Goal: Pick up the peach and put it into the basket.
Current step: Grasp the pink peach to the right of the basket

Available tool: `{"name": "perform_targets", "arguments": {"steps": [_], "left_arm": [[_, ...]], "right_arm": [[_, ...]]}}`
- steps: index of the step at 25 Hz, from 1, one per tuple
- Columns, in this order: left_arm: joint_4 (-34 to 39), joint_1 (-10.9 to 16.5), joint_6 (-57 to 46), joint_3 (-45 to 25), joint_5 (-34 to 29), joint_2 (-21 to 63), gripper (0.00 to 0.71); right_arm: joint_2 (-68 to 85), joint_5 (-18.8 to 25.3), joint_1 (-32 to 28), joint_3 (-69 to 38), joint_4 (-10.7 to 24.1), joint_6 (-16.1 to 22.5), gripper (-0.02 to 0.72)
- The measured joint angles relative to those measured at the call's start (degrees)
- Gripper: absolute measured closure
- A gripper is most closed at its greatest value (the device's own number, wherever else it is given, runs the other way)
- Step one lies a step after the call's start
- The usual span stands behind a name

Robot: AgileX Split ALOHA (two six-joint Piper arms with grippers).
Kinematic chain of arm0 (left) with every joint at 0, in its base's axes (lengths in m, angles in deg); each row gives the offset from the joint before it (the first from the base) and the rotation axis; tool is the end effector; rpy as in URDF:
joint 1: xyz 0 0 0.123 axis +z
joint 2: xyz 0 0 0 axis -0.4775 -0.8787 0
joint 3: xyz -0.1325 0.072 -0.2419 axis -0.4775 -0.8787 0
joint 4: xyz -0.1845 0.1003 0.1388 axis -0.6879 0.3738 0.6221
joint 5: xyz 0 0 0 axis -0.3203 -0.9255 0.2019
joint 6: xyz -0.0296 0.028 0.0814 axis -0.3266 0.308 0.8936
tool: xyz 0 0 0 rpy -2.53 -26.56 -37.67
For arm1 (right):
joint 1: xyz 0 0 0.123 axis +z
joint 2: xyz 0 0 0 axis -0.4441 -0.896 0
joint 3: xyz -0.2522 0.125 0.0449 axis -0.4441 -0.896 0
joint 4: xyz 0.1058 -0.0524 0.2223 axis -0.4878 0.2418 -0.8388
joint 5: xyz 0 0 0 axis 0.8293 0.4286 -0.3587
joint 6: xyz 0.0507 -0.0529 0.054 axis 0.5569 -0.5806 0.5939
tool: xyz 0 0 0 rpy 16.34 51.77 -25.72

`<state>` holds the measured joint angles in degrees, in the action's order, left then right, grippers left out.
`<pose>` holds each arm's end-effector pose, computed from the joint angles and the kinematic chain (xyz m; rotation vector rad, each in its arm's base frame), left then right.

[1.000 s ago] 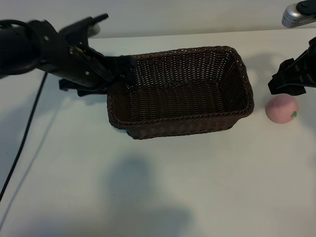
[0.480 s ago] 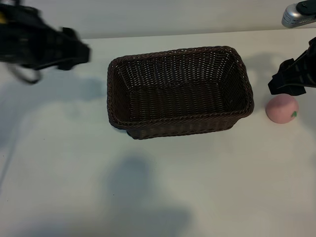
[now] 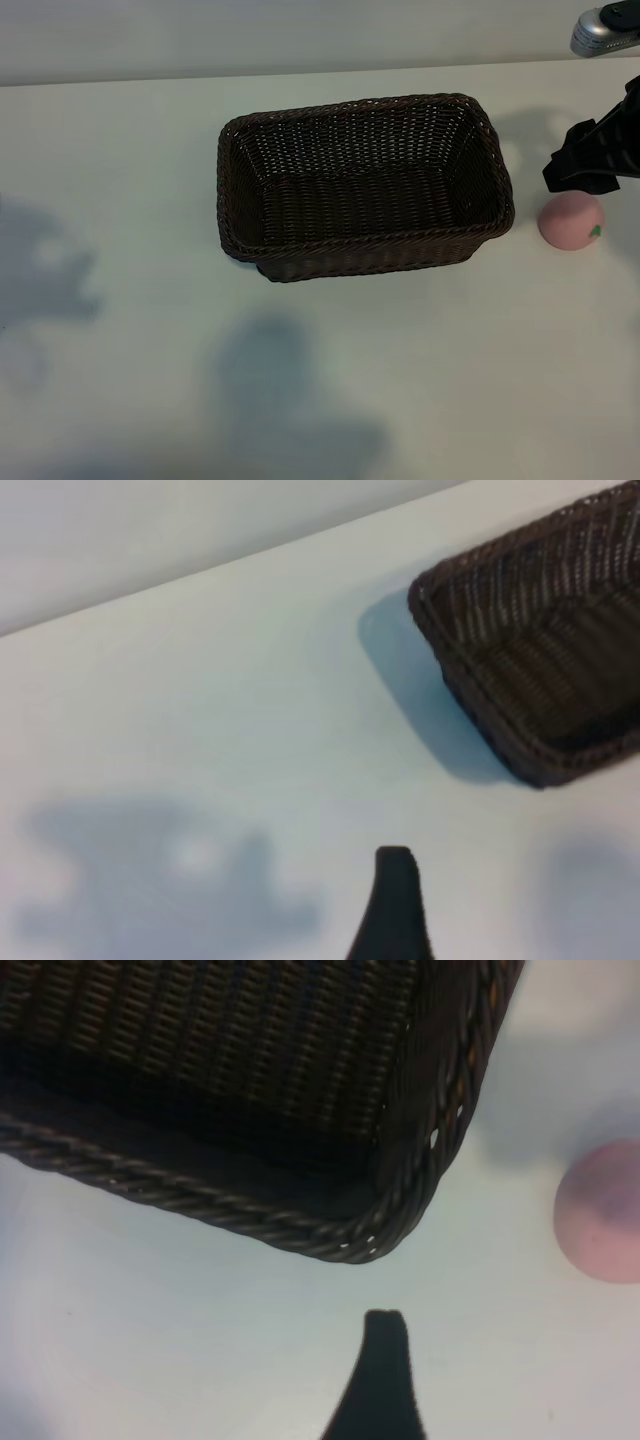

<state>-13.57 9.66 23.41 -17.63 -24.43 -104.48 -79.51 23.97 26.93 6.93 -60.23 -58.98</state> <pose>0.1049 -0.0340 0.3860 0.3843 2.0873 -0.1489 0.2809 0.0250 0.2836 -0.2564 2.6222 0.2884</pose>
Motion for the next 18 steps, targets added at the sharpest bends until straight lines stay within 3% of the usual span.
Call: {"name": "perform_targets", "arguments": {"steps": [9, 18], "left_arm": [[11.5, 0.0, -9.5, -9.1, -10.2, 15.2, 0.112], [10.9, 0.0, -12.6, -18.1, -15.1, 35.3, 0.113]], "right_arm": [[0.0, 0.0, 0.0, 0.0, 0.0, 0.0, 0.109], [0.0, 0.0, 0.0, 0.0, 0.0, 0.0, 0.109]]}}
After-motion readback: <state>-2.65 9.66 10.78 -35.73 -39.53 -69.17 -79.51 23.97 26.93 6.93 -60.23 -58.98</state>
